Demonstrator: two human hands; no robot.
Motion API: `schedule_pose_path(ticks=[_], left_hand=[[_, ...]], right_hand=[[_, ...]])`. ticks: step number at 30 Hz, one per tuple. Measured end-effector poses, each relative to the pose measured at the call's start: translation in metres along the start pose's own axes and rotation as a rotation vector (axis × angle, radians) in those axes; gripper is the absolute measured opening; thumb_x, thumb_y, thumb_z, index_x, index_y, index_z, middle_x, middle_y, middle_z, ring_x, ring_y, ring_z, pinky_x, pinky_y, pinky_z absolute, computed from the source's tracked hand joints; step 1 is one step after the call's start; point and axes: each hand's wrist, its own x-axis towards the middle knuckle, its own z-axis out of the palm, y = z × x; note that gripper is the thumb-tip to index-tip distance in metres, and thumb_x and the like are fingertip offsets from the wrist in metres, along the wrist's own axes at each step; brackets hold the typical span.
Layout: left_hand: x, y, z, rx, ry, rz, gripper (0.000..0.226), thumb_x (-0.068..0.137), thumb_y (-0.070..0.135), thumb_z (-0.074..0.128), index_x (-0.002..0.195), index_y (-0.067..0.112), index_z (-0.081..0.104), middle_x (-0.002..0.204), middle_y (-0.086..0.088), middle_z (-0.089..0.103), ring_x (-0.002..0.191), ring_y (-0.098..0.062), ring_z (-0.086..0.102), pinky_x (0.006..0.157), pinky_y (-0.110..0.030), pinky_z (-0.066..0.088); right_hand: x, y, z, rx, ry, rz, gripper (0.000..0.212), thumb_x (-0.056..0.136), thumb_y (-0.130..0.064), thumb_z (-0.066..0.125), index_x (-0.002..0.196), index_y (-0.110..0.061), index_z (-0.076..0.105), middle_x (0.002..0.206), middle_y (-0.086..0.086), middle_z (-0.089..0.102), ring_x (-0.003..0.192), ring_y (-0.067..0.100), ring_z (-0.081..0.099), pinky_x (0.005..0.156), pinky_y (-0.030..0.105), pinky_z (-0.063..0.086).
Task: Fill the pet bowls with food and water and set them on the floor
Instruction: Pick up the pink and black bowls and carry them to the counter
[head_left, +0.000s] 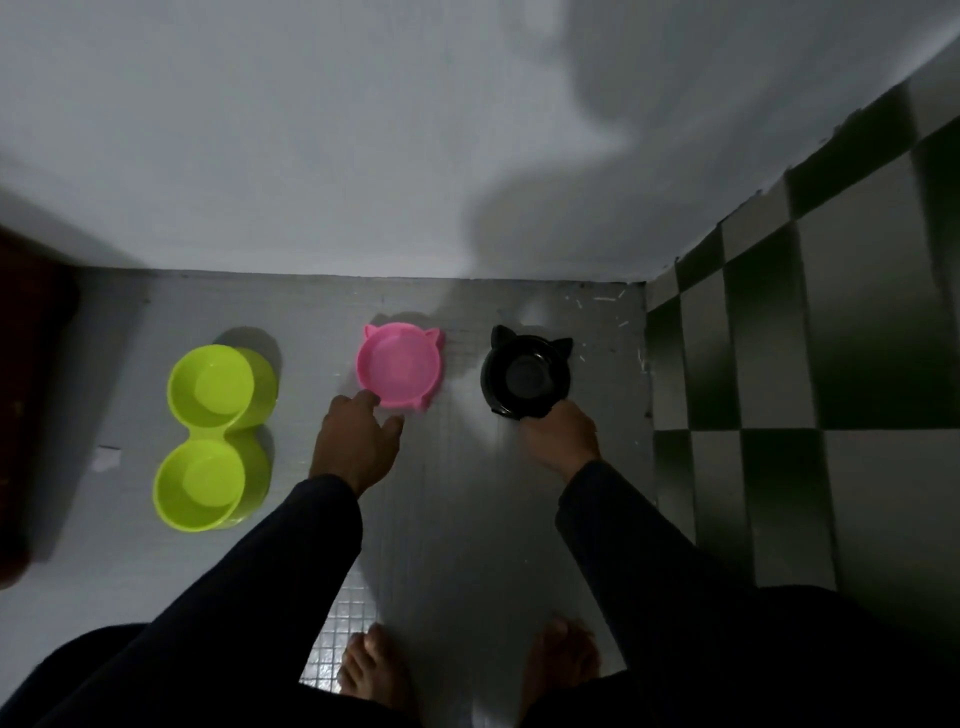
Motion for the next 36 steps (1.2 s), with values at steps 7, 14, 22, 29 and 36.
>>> schedule_pose_path(ticks=[7, 14, 22, 29, 36], left_hand=[[0.05, -0.028, 0.042, -0.295, 0.015, -0.204, 0.043, 0.099, 0.035, 0.066, 0.121, -0.001, 0.06, 0.104, -0.014, 0.064, 0.074, -0.013, 0.049, 0.064, -0.024, 0.04], [0.091, -0.048, 0.061, -0.707, -0.022, -0.411, 0.036, 0.097, 0.029, 0.069, 0.114, -0.002, 0.062, 0.103, -0.015, 0.065, 0.089, -0.029, 0.065, 0.066, -0.036, 0.057], [0.103, -0.064, 0.068, -0.827, 0.013, -0.436, 0.045, 0.09, 0.033, 0.077, 0.111, -0.006, 0.068, 0.09, -0.021, 0.068, 0.076, -0.031, 0.064, 0.079, -0.05, 0.061], [0.108, -0.057, 0.068, -0.631, 0.073, -0.377, 0.056, 0.09, 0.052, 0.073, 0.107, -0.001, 0.069, 0.101, -0.022, 0.072, 0.091, -0.04, 0.072, 0.085, -0.054, 0.062], [0.111, -0.054, 0.071, -0.465, 0.098, -0.316, 0.034, 0.099, 0.042, 0.063, 0.088, 0.01, 0.061, 0.088, -0.016, 0.071, 0.085, -0.037, 0.073, 0.085, -0.054, 0.062]], right_hand=[[0.051, 0.01, 0.04, 0.385, 0.102, 0.218, 0.054, 0.088, -0.028, 0.065, 0.132, 0.0, 0.052, 0.13, 0.02, 0.061, 0.112, 0.039, 0.063, 0.087, 0.041, 0.057], [0.08, 0.018, 0.06, 0.592, 0.177, 0.285, 0.052, 0.092, -0.028, 0.066, 0.134, -0.001, 0.05, 0.135, 0.023, 0.056, 0.118, 0.041, 0.06, 0.095, 0.055, 0.055], [0.097, 0.022, 0.06, 0.605, 0.218, 0.324, 0.051, 0.096, -0.028, 0.066, 0.135, 0.0, 0.05, 0.131, 0.025, 0.058, 0.107, 0.043, 0.066, 0.085, 0.056, 0.059], [0.102, 0.023, 0.057, 0.601, 0.191, 0.327, 0.044, 0.096, -0.024, 0.067, 0.128, 0.005, 0.057, 0.122, 0.023, 0.064, 0.093, 0.039, 0.07, 0.066, 0.053, 0.063], [0.102, 0.024, 0.056, 0.576, 0.195, 0.306, 0.042, 0.097, -0.026, 0.065, 0.129, 0.001, 0.057, 0.12, 0.021, 0.064, 0.091, 0.035, 0.07, 0.059, 0.046, 0.063]])
